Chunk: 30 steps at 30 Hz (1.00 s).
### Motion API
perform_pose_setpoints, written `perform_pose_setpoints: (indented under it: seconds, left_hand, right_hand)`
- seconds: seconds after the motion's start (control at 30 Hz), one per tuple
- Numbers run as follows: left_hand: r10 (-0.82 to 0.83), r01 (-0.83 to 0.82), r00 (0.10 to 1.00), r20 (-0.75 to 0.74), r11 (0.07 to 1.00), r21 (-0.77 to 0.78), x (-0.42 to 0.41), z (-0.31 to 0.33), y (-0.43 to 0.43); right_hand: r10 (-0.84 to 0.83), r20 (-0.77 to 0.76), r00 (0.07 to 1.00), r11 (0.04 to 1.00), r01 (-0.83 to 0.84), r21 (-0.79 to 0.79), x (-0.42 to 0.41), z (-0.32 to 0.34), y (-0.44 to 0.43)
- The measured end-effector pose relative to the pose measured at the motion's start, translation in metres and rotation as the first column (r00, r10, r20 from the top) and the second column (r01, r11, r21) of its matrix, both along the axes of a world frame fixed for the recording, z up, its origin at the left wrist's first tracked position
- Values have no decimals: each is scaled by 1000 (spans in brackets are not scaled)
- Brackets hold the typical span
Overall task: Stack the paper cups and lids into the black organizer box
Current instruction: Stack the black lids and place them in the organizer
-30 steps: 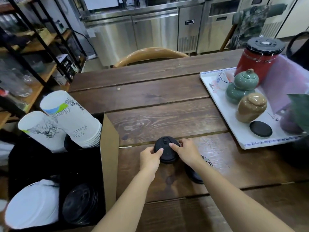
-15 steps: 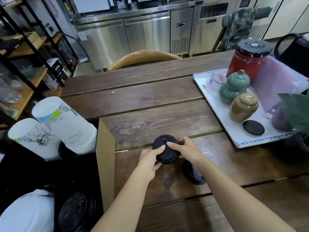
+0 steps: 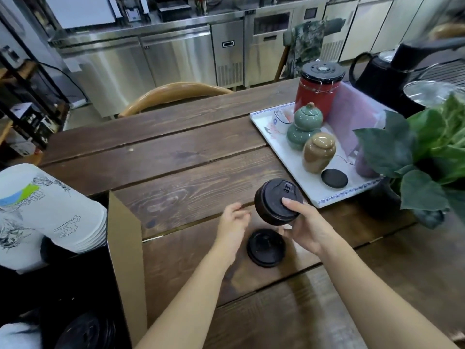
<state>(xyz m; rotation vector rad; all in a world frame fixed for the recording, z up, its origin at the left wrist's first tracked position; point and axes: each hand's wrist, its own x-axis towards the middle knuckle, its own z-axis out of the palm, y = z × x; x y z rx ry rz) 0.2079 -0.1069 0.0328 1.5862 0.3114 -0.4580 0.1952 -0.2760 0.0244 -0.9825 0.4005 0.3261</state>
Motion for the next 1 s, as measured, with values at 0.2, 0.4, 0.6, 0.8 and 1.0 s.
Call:
perform_pose_setpoints:
  seconds: [0.2, 0.4, 0.6, 0.8, 1.0]
  left_hand:
    - [-863, 575, 504, -43, 298, 762, -24, -32, -15]
    - [-817, 352, 569, -93, 139, 926, -31, -39, -12]
    - [-547, 199, 828, -125, 77, 977, -50, -38, -13]
    - [-117, 83, 993, 0, 701, 708, -48, -42, 14]
    - [207, -133, 969, -131, 894, 428, -54, -36, 23]
  right_hand:
    - [-80, -3, 997, 997, 80, -10, -15, -6, -26]
    - [-141, -49, 989, 986, 144, 77, -24, -13, -33]
    - [-87, -47, 995, 994, 90, 59, -23, -20, -24]
    - [36, -75, 997, 999, -36, -5, -23, -23, -17]
    - [407, -143, 902, 866, -431, -253, -31, -19, -6]
